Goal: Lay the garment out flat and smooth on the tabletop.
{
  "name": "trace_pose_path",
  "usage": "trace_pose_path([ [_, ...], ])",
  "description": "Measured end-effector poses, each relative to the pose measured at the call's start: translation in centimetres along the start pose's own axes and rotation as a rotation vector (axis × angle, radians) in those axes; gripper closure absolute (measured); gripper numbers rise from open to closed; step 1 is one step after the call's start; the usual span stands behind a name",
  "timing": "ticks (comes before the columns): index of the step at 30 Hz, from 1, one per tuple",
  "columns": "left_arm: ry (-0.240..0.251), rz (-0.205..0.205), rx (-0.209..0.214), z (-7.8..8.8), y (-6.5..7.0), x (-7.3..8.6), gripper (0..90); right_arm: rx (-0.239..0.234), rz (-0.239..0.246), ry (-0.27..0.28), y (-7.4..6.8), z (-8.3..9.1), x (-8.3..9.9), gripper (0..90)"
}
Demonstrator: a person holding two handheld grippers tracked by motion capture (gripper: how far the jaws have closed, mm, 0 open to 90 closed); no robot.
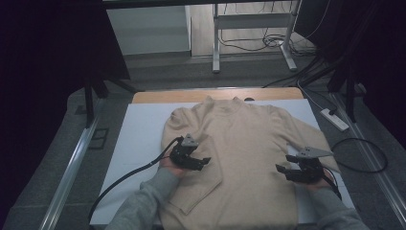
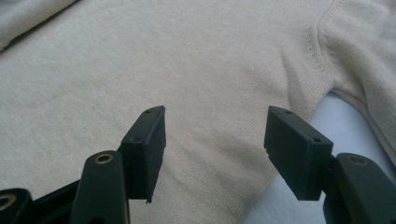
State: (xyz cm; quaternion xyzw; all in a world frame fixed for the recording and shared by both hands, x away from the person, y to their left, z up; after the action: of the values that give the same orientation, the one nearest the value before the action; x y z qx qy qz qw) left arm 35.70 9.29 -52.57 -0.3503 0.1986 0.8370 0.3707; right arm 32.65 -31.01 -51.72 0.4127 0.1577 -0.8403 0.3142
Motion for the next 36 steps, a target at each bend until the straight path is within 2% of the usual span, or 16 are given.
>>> trace_pose_path([
  [5, -0.019, 0.023, 0.010, -1.3, -0.6, -0.4, 24.9, 0.004, -0.001, -0.006, 0.0, -0.1, 0.1, 38.4],
  [8, -0.038, 0.007, 0.020, -1.7, -0.5, -0.2, 29.4, 0.006, 0.000, -0.004, 0.0, -0.1, 0.1, 38.4],
  [12, -0.054, -0.019, 0.044, -1.8, -0.3, 0.0, 43.2, 0.009, 0.001, -0.005, 0.0, -0.1, 0.1, 38.4],
  [15, -0.056, -0.025, 0.063, -1.7, -0.2, -0.1, 62.5, 0.011, 0.004, -0.004, 0.0, 0.0, 0.1, 38.4],
  [18, -0.055, -0.049, 0.055, -1.3, 0.0, -0.1, 78.6, 0.014, 0.006, -0.003, 0.1, 0.0, 0.1, 38.4],
  [21, -0.051, -0.097, 0.020, -0.3, 0.3, -0.2, 81.6, 0.020, 0.012, -0.001, 0.1, 0.1, 0.0, 38.4],
  [24, -0.025, -0.115, 0.016, 1.3, 0.2, -0.3, 81.8, 0.024, 0.011, 0.004, 0.1, 0.2, 0.1, 38.4],
  [25, -0.025, -0.115, 0.016, 1.3, 0.2, -0.3, 81.8, 0.025, 0.010, 0.003, 0.2, 0.2, 0.1, 38.4],
  [26, -0.004, -0.120, 0.005, 2.5, 0.0, -0.2, 81.8, 0.026, 0.008, 0.002, 0.2, 0.2, 0.1, 38.5],
  [29, 0.029, -0.108, -0.024, 4.4, -0.7, 0.1, 81.7, 0.030, 0.011, 0.005, 0.2, 0.2, 0.1, 38.5],
  [33, 0.068, -0.069, -0.055, 7.0, -2.3, 0.7, 81.6, 0.032, 0.012, 0.005, 0.2, 0.2, 0.1, 38.5],
  [36, 0.066, -0.052, -0.094, 8.7, -3.7, 1.4, 81.5, 0.034, 0.010, 0.006, 0.2, 0.3, 0.1, 38.4],
])
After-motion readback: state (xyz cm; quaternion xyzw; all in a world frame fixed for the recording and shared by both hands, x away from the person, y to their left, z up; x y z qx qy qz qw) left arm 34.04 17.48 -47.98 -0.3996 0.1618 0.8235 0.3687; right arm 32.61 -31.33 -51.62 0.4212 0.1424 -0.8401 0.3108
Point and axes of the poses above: each handheld gripper's, and its own axes: z roughly backward along the jaws, x roughly out of its underside, y roughly to its right, the point moved 1 cm from there along -z, roughly forward along the jaws, and after that the axes turned 2 degrees about y, right-handed, at the moved point
